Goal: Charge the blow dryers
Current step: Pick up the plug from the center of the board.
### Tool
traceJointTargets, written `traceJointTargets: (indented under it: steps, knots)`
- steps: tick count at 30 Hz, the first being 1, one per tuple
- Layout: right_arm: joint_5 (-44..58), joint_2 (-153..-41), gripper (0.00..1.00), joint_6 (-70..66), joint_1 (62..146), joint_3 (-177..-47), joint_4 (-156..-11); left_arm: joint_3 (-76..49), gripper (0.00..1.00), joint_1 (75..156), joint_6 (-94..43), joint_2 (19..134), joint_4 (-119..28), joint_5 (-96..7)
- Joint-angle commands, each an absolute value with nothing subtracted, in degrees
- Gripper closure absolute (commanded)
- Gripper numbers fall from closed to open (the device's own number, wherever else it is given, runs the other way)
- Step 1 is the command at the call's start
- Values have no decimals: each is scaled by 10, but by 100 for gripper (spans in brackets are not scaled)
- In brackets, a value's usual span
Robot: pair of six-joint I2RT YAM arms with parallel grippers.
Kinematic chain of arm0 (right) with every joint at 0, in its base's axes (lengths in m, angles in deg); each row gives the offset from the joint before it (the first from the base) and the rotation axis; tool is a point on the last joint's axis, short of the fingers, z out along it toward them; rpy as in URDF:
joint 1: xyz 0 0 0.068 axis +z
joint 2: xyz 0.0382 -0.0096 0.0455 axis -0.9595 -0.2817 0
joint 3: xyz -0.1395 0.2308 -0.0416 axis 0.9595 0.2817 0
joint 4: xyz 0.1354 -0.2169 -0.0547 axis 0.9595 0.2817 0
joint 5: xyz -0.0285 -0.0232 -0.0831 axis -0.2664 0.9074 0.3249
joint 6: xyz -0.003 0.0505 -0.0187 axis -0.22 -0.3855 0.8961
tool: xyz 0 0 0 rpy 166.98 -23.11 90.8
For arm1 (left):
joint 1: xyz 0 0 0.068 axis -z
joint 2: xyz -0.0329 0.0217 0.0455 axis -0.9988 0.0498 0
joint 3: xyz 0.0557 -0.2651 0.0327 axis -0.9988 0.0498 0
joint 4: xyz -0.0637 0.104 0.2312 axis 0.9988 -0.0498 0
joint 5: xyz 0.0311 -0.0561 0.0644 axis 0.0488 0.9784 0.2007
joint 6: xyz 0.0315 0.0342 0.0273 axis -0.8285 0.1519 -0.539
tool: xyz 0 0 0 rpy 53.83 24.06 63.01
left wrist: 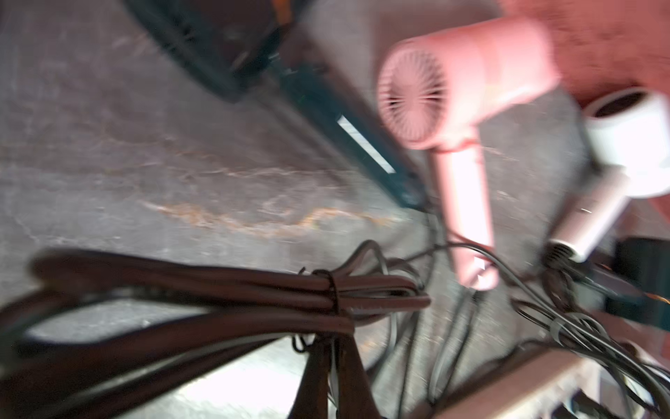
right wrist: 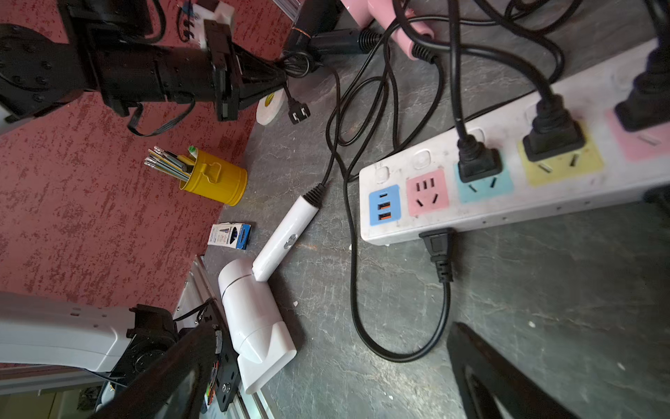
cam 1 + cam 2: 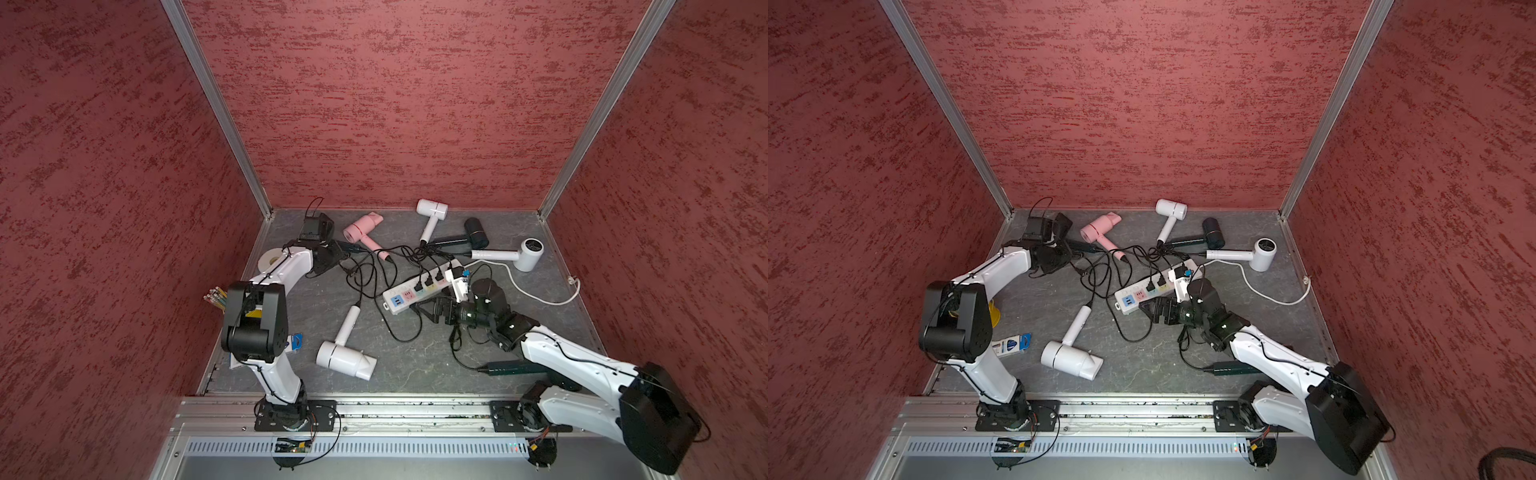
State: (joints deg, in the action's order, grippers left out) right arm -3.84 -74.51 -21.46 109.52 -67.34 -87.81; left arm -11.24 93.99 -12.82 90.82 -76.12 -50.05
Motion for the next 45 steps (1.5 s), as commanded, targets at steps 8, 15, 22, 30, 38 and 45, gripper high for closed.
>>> traceJointTargets:
  steps: [8,15,22,30,38,45]
  knots:
    - [-68,-794,14,-111,1093,-803,-764,-129,100,1100,-306,821,-718,-540]
    - [-81,-855,39,-79,1083,-880,-730,-112,100,1182,-363,785,-693,-524]
    - [-98,-916,51,-74,1073,-941,-726,-96,100,1208,-380,766,-683,-529]
    - [-123,-974,52,-92,1075,-972,-755,-95,100,1216,-382,775,-682,-538]
    - [-89,-978,57,-112,1088,-969,-794,-94,100,1229,-384,778,-689,-534]
    - [-80,-972,57,-116,1099,-965,-795,-97,100,1250,-388,775,-696,-539]
